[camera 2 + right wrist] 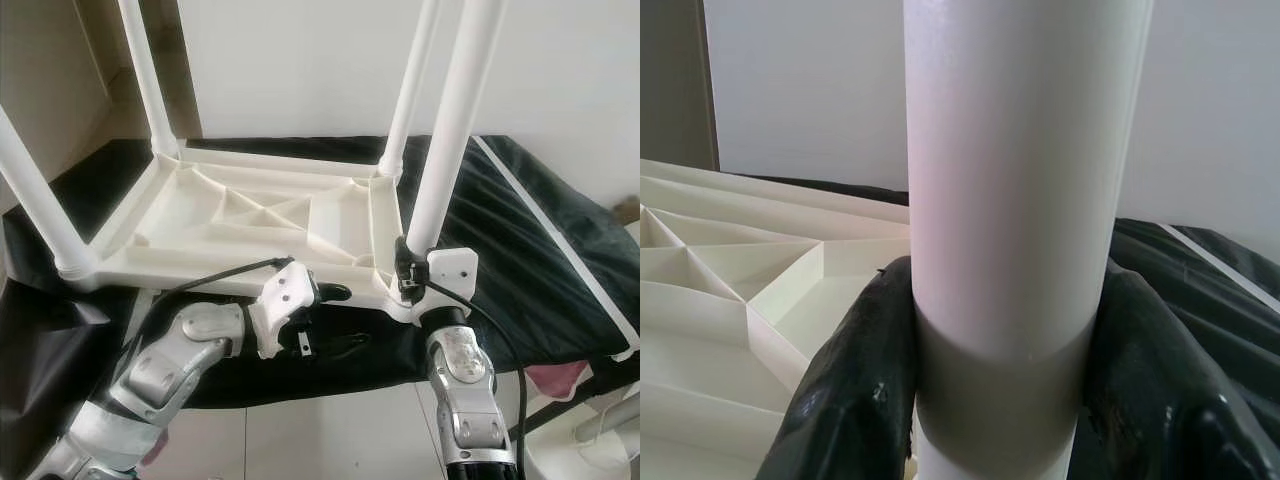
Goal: Building children table
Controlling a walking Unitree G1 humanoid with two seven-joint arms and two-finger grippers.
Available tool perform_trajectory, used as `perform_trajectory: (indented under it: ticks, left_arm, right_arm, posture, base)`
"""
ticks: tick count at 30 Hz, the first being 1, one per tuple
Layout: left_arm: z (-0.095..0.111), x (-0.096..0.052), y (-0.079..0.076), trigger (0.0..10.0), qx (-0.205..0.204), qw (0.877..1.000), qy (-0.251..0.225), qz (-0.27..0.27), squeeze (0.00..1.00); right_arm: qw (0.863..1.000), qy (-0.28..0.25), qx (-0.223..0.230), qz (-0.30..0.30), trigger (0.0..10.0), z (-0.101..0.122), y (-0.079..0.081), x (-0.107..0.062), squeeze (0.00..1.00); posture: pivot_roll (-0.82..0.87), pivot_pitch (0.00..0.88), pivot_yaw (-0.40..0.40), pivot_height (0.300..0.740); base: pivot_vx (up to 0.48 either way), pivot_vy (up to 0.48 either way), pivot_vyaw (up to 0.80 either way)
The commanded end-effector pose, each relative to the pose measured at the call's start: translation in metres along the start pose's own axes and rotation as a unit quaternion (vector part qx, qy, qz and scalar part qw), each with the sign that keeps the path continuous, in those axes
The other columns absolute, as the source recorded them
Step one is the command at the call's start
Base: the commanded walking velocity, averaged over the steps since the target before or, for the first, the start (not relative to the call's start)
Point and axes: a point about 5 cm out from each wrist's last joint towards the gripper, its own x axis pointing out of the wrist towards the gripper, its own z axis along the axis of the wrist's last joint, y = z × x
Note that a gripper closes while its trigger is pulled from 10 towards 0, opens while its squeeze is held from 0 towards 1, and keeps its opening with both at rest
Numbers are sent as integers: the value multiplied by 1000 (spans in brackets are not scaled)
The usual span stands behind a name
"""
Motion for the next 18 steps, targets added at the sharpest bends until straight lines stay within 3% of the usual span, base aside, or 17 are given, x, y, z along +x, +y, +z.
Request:
perform_trajectory:
  ticks: [1,12,18]
  left_arm:
    - [3,0,3,10000,8,1000,1,5,0]
    - [4,-1,3,10000,9,1000,1,5,0]
    - [3,-1,2,10000,10,1000,4,0,0]
  right_arm:
    - [999,40,-1,2,10000,-16,0,-7,0]
    - [998,58,22,-12,10000,-32,-7,-12,0]
    - [999,28,18,39,10000,-30,4,-12,0]
  posture:
    - [26,0,-28,740]
    - [26,0,-22,740]
    - [30,0,-18,740]
  base:
    - [0,0,0]
    - [0,0,0]
    - [0,0,0]
